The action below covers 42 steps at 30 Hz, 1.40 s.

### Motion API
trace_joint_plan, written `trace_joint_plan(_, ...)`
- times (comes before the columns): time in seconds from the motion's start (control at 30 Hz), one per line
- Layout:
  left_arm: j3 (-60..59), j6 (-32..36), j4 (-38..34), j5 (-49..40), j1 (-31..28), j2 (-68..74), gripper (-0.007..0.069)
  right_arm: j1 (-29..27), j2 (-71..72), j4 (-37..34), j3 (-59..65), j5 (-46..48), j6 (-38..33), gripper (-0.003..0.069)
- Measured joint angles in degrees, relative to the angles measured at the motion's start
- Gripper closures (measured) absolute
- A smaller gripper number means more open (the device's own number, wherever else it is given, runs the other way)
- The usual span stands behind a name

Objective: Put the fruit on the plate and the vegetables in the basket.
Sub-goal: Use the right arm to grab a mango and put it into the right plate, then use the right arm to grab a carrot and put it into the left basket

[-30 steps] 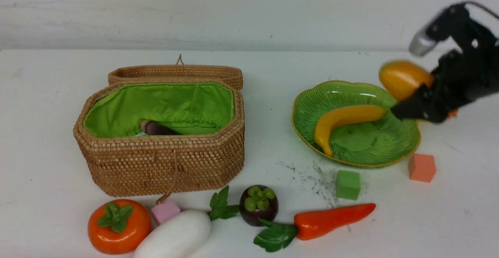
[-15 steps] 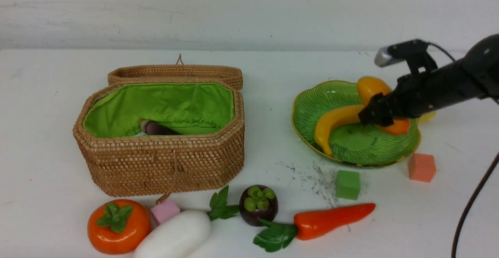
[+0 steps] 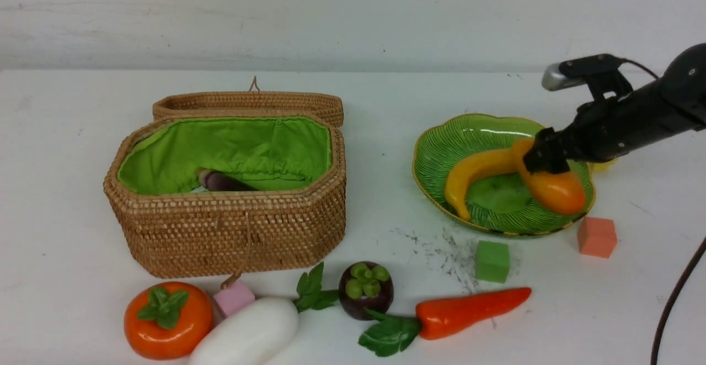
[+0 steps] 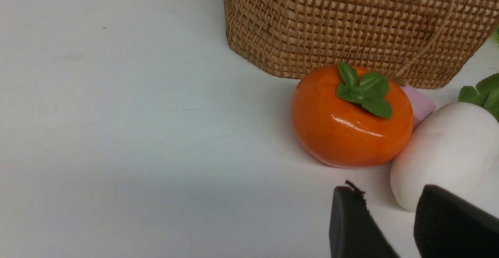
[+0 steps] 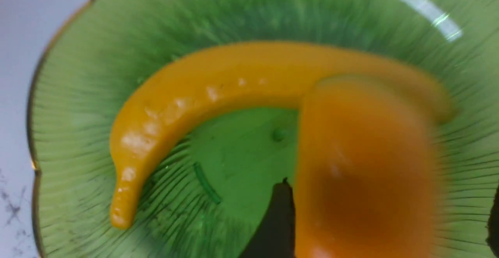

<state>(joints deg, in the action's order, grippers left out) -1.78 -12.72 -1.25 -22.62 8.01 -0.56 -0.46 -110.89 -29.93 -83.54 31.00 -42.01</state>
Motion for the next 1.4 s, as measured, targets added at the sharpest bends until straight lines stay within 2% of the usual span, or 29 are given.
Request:
trace_joint_plan(0.13, 0.0, 0.0, 0.0, 0.0, 0.0, 0.0, 0.0386, -1.4, 4.0, 1.4, 0.0, 2.3, 0.5, -0.0003)
trace_joint_plan(0.2, 0.0, 0.0, 0.0, 0.0, 0.0, 0.0, 0.0386, -1.5, 6.4, 1.6, 0.0, 4.6, -1.6, 0.0010)
trace_joint_plan(0.3, 0.0, 0.0, 0.0, 0.0, 0.0, 0.0, 0.0386, 0.5, 10.2, 1.8, -0.1, 13.8, -13.2, 0.0035)
trace_joint_plan(0.4, 0.0, 0.0, 0.0, 0.0, 0.0, 0.0, 0.0386, 6.5, 12.6, 1.9, 1.1, 25.7, -31.4, 0.0070)
trace_joint_plan(0.47, 0.0, 0.0, 0.0, 0.0, 0.0, 0.0, 0.0386, 11.4, 12.9, 1.7, 3.4, 28.9, -39.6, 0.0088)
trace_joint_plan(0.53, 0.0, 0.0, 0.0, 0.0, 0.0, 0.0, 0.0386, 16.0, 12.4, 2.1, 5.7, 28.1, -42.7, 0.0099)
trace_joint_plan(0.7, 0.0, 0.0, 0.0, 0.0, 0.0, 0.0, 0.0386, 23.7, 8.8, 8.1, 9.8, 24.4, -43.9, 0.0106)
trace_joint_plan(0.8, 0.0, 0.0, 0.0, 0.0, 0.0, 0.0, 0.0386, 26.9, 4.9, 12.1, 10.6, 20.7, -41.8, 0.0106)
trace_joint_plan(0.97, 0.0, 0.0, 0.0, 0.0, 0.0, 0.0, 0.0386, 27.5, 0.6, 14.5, 10.7, 16.6, -37.7, 0.0132)
trace_joint_plan(1.03, 0.0, 0.0, 0.0, 0.0, 0.0, 0.0, 0.0386, 27.5, -0.6, 14.9, 10.7, 17.9, -36.6, 0.0222)
trace_joint_plan(1.07, 0.0, 0.0, 0.0, 0.0, 0.0, 0.0, 0.0386, 27.6, -0.7, 14.9, 10.7, 19.1, -36.4, 0.0292)
trace_joint_plan(1.13, 0.0, 0.0, 0.0, 0.0, 0.0, 0.0, 0.0386, 27.6, -0.7, 14.9, 10.7, 21.0, -36.2, 0.0318)
trace_joint_plan(1.33, 0.0, 0.0, 0.0, 0.0, 0.0, 0.0, 0.0386, 27.6, 3.9, 15.6, 7.2, 26.7, -36.2, 0.0307)
trace_joint_plan(1.4, 0.0, 0.0, 0.0, 0.0, 0.0, 0.0, 0.0386, 27.6, 8.7, 13.8, 1.1, 29.5, -36.2, 0.0307)
